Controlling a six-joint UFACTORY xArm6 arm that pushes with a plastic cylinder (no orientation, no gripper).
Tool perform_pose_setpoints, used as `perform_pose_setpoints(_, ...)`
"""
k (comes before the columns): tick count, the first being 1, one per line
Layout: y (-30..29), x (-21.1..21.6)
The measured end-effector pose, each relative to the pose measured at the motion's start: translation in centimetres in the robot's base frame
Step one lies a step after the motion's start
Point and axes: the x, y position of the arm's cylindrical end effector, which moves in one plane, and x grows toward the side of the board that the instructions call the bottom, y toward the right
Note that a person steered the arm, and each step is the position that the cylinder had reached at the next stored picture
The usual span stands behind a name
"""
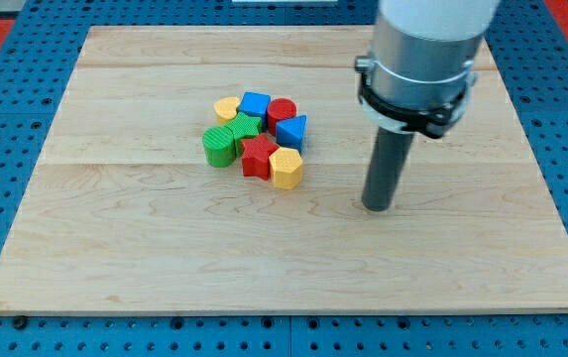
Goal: Push the red star and hexagon into group of blocks
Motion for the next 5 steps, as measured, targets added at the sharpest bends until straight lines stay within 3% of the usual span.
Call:
perform_pose_setpoints(2,-6.7,-3.1)
perform_pose_setpoints(3,-10.5,-2.7)
perform_pose_setpoints(5,-10.7,1.0)
